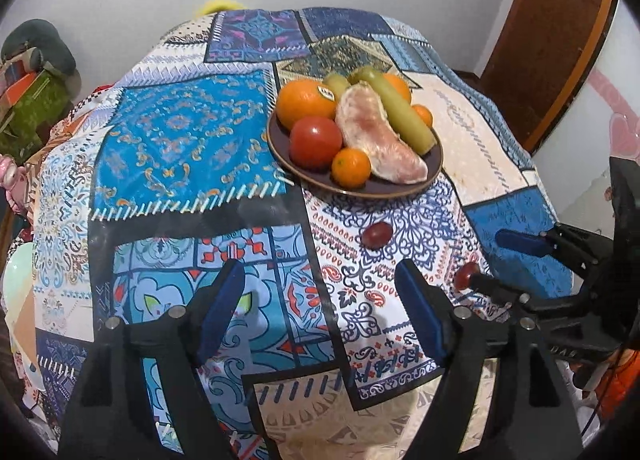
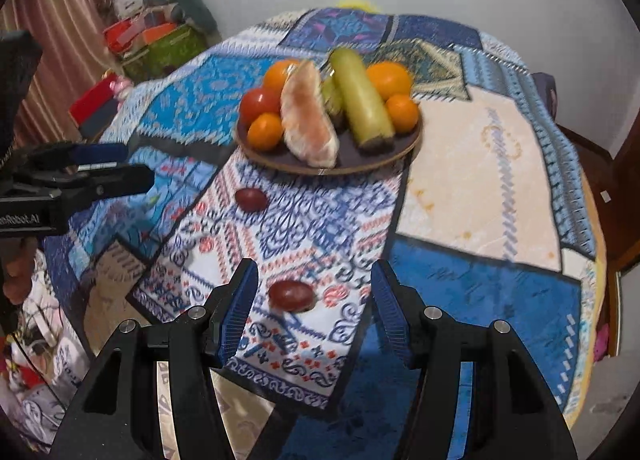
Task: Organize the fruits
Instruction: 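Grasp a dark red date with the right tool while the left tool reaches another date, then grasp the other date with the left tool while the right tool lifts its date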
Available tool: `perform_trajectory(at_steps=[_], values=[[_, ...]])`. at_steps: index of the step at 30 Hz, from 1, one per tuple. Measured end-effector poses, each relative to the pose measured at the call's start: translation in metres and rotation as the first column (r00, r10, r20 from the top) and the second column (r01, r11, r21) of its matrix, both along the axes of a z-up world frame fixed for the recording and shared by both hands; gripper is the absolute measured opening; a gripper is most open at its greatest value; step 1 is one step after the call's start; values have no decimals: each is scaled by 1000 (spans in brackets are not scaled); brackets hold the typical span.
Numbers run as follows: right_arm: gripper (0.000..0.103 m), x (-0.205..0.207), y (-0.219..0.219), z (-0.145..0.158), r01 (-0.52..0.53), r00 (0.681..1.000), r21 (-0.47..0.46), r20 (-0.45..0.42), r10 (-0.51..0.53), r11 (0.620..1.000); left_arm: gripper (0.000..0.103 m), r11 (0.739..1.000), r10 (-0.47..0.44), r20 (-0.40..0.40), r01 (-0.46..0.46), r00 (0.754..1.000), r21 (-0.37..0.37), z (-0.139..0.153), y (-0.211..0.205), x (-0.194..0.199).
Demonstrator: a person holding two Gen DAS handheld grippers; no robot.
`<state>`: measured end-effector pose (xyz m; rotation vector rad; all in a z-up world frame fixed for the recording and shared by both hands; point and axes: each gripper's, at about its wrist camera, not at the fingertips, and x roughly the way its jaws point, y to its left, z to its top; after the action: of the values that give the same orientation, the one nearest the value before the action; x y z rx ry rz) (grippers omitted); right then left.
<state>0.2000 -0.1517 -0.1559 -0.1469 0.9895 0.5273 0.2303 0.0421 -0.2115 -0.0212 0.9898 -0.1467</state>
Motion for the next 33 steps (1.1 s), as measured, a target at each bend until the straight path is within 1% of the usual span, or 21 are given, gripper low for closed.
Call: perform_trajectory(at_steps=[5, 6, 7, 10, 11, 13, 17, 21, 23, 26, 29, 31, 32, 33], values=[[55, -4, 10, -14, -37, 999, -19, -26, 37, 999, 77, 1000, -13, -11, 13, 1000, 14, -9, -5, 3], [52, -4, 11, -16, -39, 999, -20, -29, 38, 999, 77, 1000, -15, -13, 15, 1000, 18, -11, -7, 4], [47, -3, 12, -17, -39, 999, -21, -31, 38, 999, 77, 1000, -19, -14, 19, 1000, 21, -13, -8, 5], [38, -1, 13, -23, -45, 998, -23, -47, 44, 999, 77, 999, -31, -22, 31, 999, 18, -17, -11, 9], [37, 0, 13, -23, -44, 998, -27, -41, 43, 999, 76, 999, -36, -25, 37, 999, 18, -19, -12, 10], [28, 0, 13, -22, -48, 998, -25, -34, 47, 999, 72, 999, -44, -34, 45, 998, 24, -24, -16, 14], [28, 2, 9, -17, -55, 998, -13, -27, 55, 998, 65, 999, -51, -61, 52, 997, 8, -34, -22, 25], [28, 2, -3, -11, -33, 999, 13, -16, 33, 999, 57, 998, -69, -82, 69, 994, -4, -41, -33, 36], [28, 3, -9, -8, -21, 1000, 23, -13, 21, 1000, 54, 997, -80, -83, 81, 993, 0, -44, -39, 41], [28, 5, -18, -6, 0, 1000, 27, -7, 1, 1000, 53, 995, -100, -90, 101, 991, 5, -49, -47, 49], [28, 7, -25, -6, 19, 1000, 29, -4, -19, 999, 47, 994, -100, -106, 103, 989, 24, -57, -52, 59], [28, 8, -30, -6, 29, 1000, 32, -8, -29, 999, 47, 994, -98, -98, 101, 990, 27, -58, -53, 63], [28, 8, -32, -7, 32, 999, 33, -9, -32, 999, 43, 994, -100, -93, 103, 991, 27, -58, -54, 64], [28, 8, -34, -7, 34, 999, 33, -10, -34, 999, 36, 994, -104, -90, 107, 990, 26, -58, -55, 64]])
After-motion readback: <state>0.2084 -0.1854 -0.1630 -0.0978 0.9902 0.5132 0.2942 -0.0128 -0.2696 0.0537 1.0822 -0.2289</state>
